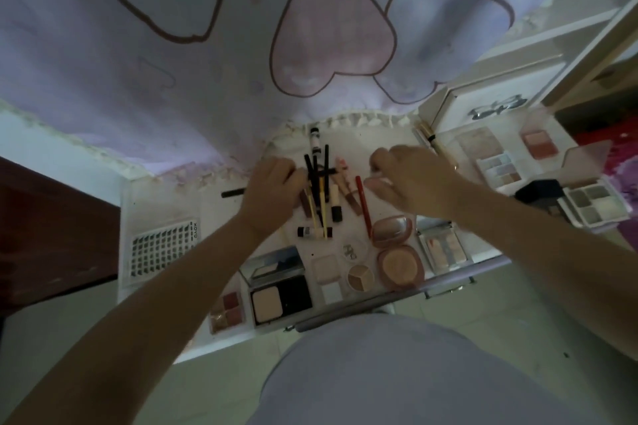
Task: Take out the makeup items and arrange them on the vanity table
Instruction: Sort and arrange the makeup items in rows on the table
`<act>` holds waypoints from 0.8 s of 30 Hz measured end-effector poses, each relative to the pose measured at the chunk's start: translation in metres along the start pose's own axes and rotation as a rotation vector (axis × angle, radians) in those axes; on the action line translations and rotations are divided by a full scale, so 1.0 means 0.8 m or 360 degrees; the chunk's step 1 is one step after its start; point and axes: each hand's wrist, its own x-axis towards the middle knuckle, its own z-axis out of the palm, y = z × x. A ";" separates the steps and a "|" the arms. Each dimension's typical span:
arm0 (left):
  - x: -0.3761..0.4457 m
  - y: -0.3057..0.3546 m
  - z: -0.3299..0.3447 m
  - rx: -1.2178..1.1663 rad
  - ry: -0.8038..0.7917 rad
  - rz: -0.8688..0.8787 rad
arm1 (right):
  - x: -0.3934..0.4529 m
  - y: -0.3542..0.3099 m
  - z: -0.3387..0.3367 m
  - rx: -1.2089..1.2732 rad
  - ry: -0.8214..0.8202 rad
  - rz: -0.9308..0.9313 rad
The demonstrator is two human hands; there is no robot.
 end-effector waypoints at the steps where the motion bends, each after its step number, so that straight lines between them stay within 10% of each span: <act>1: 0.009 0.010 0.002 -0.0018 0.0041 -0.0008 | 0.005 -0.003 0.006 0.0038 -0.0052 0.0048; 24: 0.013 0.060 0.013 -0.0240 0.0151 0.0036 | -0.012 0.005 0.022 0.0511 0.0031 0.0030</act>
